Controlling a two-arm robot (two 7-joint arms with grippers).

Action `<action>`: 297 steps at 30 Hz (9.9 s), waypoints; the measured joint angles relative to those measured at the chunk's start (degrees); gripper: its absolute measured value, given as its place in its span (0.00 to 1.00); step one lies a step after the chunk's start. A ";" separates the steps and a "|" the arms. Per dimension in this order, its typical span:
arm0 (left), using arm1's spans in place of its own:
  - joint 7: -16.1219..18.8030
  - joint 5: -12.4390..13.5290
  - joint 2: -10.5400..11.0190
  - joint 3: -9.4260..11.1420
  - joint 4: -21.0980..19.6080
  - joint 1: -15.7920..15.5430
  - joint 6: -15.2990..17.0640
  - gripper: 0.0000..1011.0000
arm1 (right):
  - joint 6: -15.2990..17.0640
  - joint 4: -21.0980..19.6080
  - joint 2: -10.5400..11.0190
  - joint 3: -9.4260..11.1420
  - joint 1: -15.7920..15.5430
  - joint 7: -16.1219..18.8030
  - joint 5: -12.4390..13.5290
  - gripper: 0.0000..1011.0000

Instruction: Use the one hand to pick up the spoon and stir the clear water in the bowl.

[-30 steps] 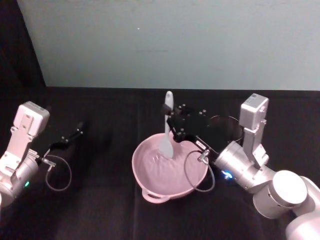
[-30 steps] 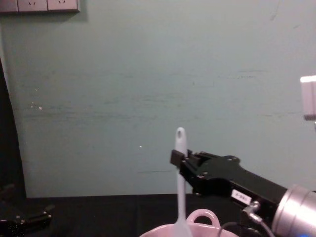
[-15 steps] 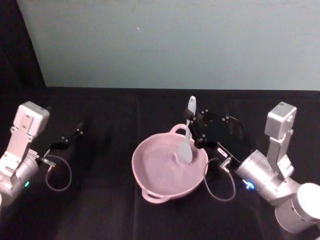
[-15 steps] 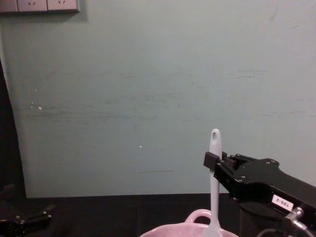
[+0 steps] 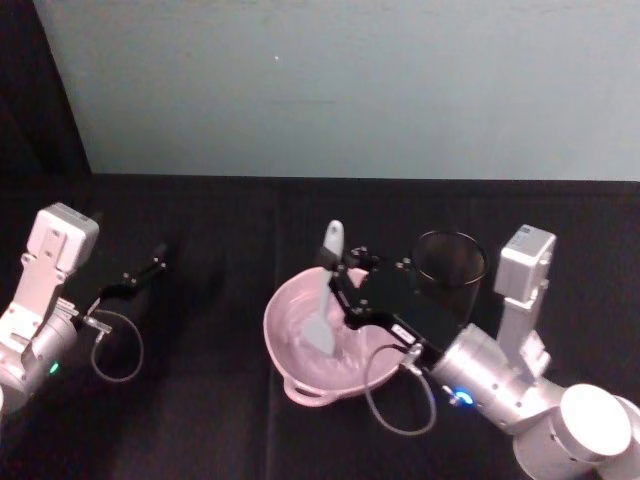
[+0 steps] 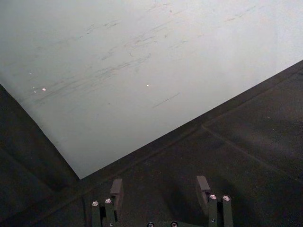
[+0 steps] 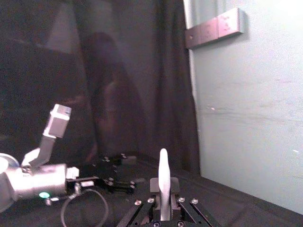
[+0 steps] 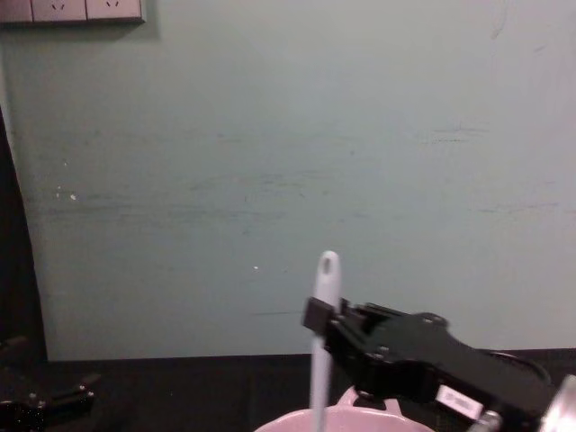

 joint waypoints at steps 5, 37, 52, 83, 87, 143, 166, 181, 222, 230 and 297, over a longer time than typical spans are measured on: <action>0.00 0.00 0.00 0.00 0.00 0.00 0.00 0.99 | -1.04 3.17 -2.07 -1.76 2.89 1.16 0.23 0.12; 0.00 0.00 0.00 0.00 0.00 0.00 0.00 0.99 | -2.46 2.18 1.04 4.92 1.91 -5.64 -4.76 0.12; 0.00 0.00 0.00 0.00 0.00 0.00 0.00 0.99 | -0.35 -2.72 1.96 1.55 -2.42 -0.91 -1.87 0.12; 0.00 0.00 0.00 0.00 0.00 0.00 0.00 0.99 | -3.18 6.21 -0.74 2.14 5.63 -5.19 -5.93 0.12; 0.00 0.00 0.00 0.00 0.00 0.00 0.00 0.99 | -2.53 4.00 0.46 3.45 3.76 -5.95 -6.07 0.12; 0.00 0.00 0.00 0.00 0.00 0.00 0.00 0.99 | -1.47 4.40 -0.50 2.96 4.26 -5.84 -6.92 0.12; 0.00 0.00 0.00 0.00 0.00 0.00 0.00 0.99 | 8.94 -13.27 3.63 6.70 -1.98 -6.27 3.23 0.12; 0.00 0.00 0.00 0.00 0.00 0.00 0.00 0.99 | 14.15 -20.96 6.80 13.50 -5.79 -12.70 10.98 0.12; 0.00 0.00 0.00 0.00 0.00 0.00 0.00 0.99 | 11.73 -4.52 4.91 14.32 -2.67 -10.85 17.88 0.12; 0.00 0.00 0.00 0.00 0.00 0.00 0.00 0.99 | 11.97 -2.53 4.35 13.47 -2.46 -10.76 18.24 0.12; 0.00 0.00 0.00 0.00 0.00 0.00 0.00 0.99 | 13.03 -1.15 4.12 12.57 -2.72 -12.08 17.91 0.80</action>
